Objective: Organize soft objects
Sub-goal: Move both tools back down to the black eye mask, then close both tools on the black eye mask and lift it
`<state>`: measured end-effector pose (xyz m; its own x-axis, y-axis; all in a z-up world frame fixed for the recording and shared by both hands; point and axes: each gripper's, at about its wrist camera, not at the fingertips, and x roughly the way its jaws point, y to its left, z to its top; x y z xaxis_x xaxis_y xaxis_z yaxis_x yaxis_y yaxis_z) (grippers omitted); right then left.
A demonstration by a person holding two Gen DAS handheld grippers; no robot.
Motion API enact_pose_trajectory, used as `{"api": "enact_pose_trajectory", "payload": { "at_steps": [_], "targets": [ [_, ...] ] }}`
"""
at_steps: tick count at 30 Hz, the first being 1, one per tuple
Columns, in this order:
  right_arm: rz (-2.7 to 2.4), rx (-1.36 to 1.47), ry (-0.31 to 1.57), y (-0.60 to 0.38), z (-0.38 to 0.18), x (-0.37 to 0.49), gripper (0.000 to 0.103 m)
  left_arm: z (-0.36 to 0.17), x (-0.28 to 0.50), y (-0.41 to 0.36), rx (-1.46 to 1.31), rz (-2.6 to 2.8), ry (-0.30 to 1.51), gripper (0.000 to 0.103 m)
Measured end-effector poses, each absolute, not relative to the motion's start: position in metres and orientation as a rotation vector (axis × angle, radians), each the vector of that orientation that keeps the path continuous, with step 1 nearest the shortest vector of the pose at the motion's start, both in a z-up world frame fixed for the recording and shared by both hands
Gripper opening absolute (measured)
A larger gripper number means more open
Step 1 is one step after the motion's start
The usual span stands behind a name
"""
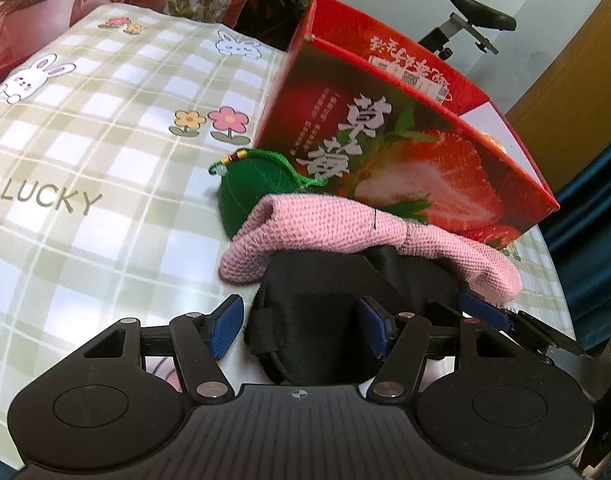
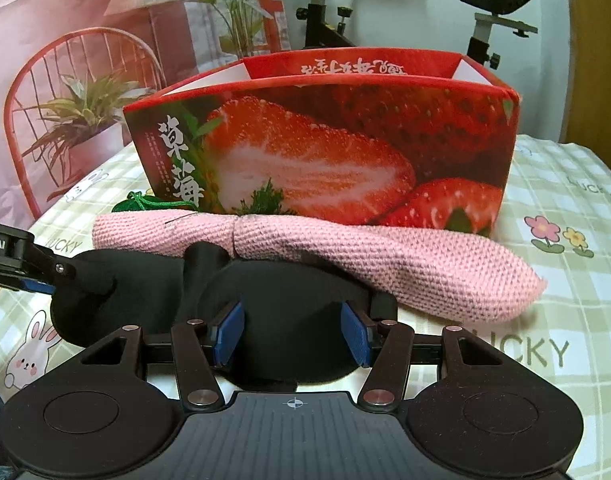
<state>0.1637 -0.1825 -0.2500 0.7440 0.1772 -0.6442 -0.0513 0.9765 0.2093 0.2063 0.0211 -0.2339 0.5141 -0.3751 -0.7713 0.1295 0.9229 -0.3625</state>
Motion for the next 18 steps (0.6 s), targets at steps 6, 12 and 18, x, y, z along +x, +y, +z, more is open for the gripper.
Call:
{"api": "enact_pose_trajectory", "payload": {
  "at_steps": [6, 12, 18],
  "targets": [
    [0.123, 0.187, 0.725, -0.181, -0.250, 0.161, 0.052, -0.242, 0.203, 0.017, -0.279, -0.327, 1.004, 0.065],
    [0.122, 0.201, 0.730, -0.181, -0.250, 0.158, 0.052, -0.237, 0.199, 0.015, -0.233, -0.341, 0.976, 0.036],
    [0.135, 0.206, 0.738, -0.177, -0.248, 0.155, 0.052, -0.228, 0.196, 0.017, -0.217, -0.361, 0.930, 0.023]
  ]
}}
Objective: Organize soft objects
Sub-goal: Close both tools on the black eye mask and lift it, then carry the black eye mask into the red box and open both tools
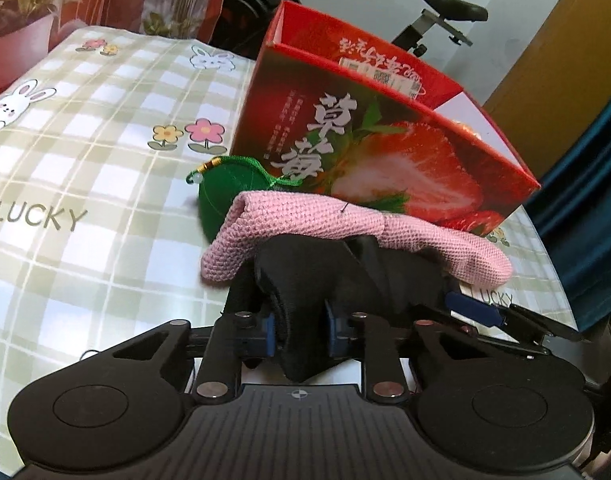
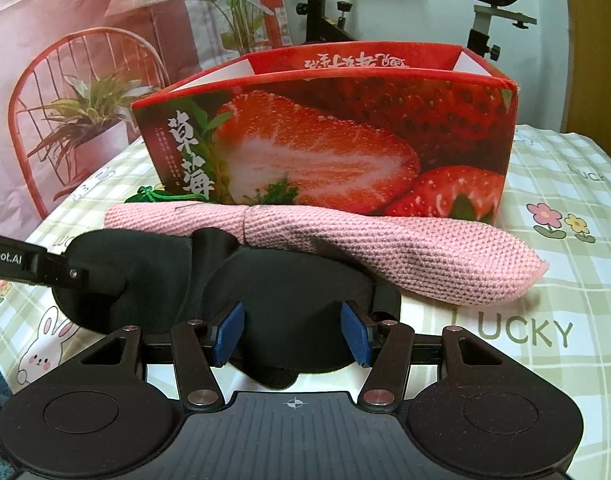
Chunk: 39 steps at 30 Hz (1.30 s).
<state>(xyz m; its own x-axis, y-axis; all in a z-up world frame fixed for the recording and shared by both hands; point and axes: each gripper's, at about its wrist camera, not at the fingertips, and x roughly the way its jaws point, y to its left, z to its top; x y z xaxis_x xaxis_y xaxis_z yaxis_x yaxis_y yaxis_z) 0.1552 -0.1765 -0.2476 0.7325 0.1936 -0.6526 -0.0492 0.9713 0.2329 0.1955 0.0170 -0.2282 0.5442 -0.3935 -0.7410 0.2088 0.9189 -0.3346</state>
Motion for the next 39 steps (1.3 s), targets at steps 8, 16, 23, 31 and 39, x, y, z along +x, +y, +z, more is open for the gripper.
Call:
{"api": "enact_pose_trajectory", "payload": {
  "at_steps": [8, 16, 23, 31, 39],
  "targets": [
    [0.082, 0.262, 0.717, -0.186, -0.245, 0.152, 0.060, -0.233, 0.197, 0.029, -0.204, -0.330, 0.928, 0.024],
    [0.069, 0.374, 0.750, -0.199, -0.257, 0.159, 0.064, -0.244, 0.201, 0.030, -0.180, -0.331, 0.936, 0.029],
    [0.105, 0.406, 0.739, -0.197, -0.259, 0.167, 0.067, -0.247, 0.198, 0.033, -0.177, -0.343, 0.928, 0.030],
    [0.104, 0.433, 0.724, -0.193, -0.253, 0.173, 0.047, -0.247, 0.198, 0.033, -0.185, -0.342, 0.929, 0.030],
    [0.117, 0.455, 0.620, -0.213, -0.228, 0.156, 0.014, -0.238, 0.196, 0.031, -0.179, -0.344, 0.921, 0.025]
  ]
}}
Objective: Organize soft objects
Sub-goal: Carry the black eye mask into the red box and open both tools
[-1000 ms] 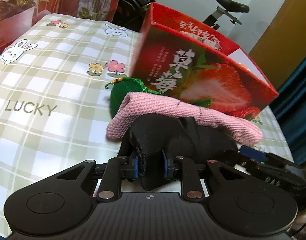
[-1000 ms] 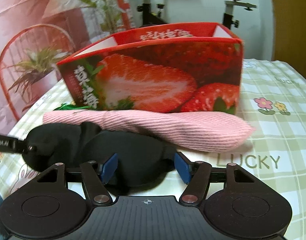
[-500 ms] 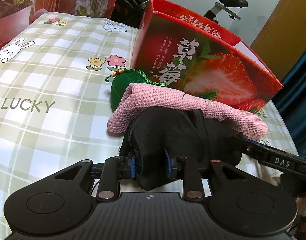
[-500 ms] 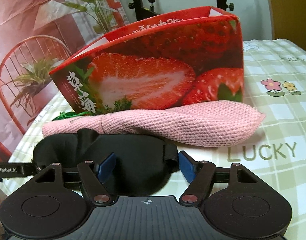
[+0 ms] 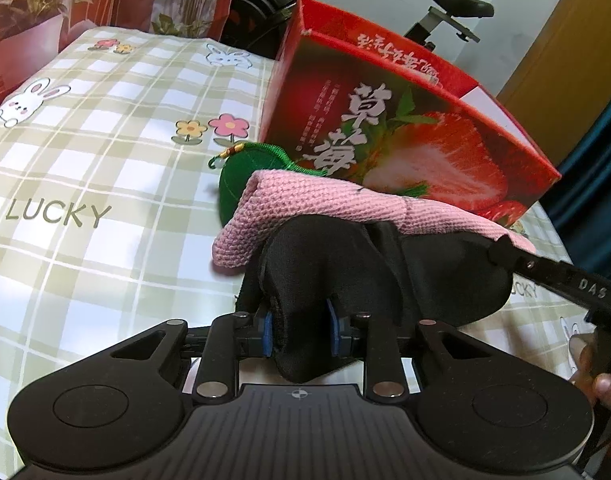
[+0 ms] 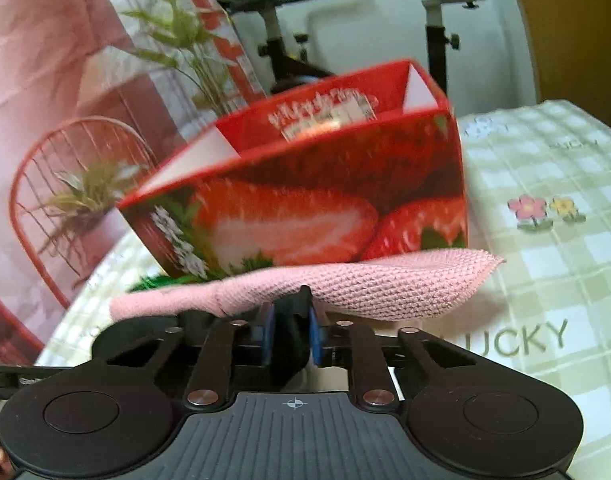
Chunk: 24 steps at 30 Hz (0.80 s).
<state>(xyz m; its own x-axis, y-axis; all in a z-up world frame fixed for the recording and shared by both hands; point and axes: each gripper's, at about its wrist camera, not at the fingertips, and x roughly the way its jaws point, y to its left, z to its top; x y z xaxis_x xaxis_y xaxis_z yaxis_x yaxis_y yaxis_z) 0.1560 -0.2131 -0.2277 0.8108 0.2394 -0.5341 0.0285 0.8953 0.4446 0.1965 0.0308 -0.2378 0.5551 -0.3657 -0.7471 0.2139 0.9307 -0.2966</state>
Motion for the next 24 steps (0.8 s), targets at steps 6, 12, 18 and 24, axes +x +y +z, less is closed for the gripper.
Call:
{"api": "enact_pose_trajectory", "payload": {
  "at_steps": [6, 12, 18, 24],
  "targets": [
    [0.179, 0.407, 0.567, -0.208, -0.204, 0.151, 0.011, -0.219, 0.189, 0.028, -0.163, -0.362, 0.871, 0.020],
    [0.223, 0.374, 0.526, -0.200, -0.180, 0.145, 0.010, -0.195, 0.182, 0.030, -0.164, -0.380, 0.800, 0.018],
    [0.235, 0.345, 0.451, -0.203, -0.149, 0.144, 0.010, -0.157, 0.185, 0.031, -0.155, -0.393, 0.697, 0.016],
    [0.227, 0.293, 0.369, -0.211, -0.115, 0.153, 0.010, -0.120, 0.197, 0.019, -0.120, -0.412, 0.600, 0.016]
  ]
}}
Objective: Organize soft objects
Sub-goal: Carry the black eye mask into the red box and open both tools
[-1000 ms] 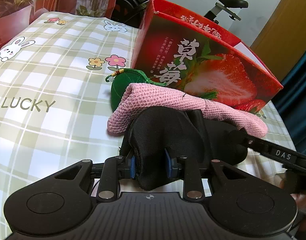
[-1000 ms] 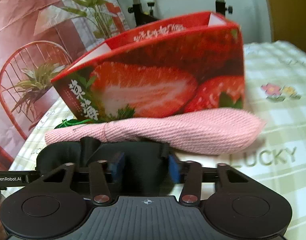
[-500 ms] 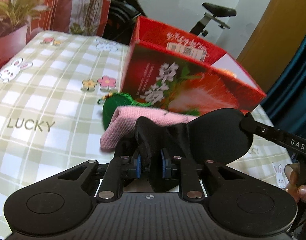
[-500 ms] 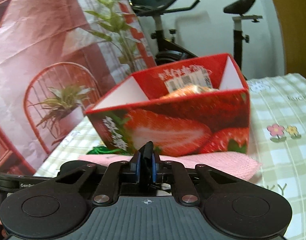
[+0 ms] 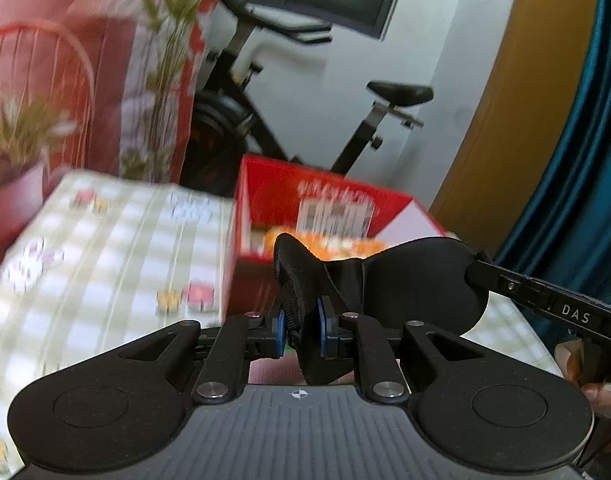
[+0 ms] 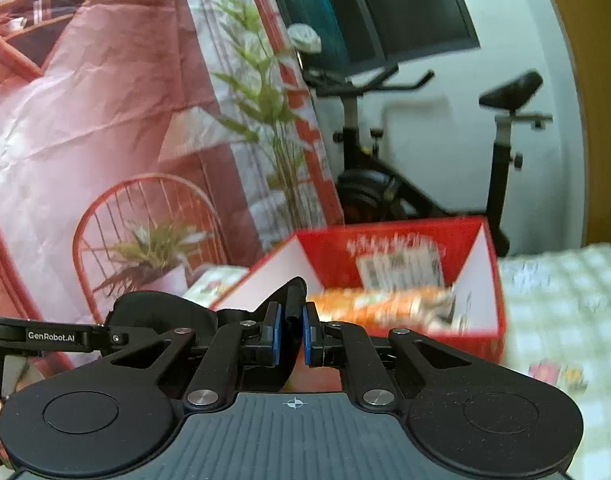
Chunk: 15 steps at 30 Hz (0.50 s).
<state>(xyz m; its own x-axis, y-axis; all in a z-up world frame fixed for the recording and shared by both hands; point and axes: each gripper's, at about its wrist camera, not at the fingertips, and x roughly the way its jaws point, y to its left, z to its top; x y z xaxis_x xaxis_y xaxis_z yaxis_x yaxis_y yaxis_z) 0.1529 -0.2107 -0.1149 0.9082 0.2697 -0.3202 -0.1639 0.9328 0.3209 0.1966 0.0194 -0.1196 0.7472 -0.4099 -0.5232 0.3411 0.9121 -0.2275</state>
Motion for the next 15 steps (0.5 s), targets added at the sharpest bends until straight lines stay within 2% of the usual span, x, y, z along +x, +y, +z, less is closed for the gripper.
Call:
{"api": "enact_pose_trajectory", "payload": {
  "at_steps": [7, 15],
  "targets": [
    [0.194, 0.244, 0.305, -0.219, -0.086, 0.176, 0.010, -0.090, 0.219, 0.000, -0.107, -0.403, 0.506, 0.016],
    [0.140, 0.190, 0.284, -0.222, -0.082, 0.218, 0.010, -0.082, 0.257, -0.024, -0.055, -0.384, 0.447, 0.016]
  ]
}}
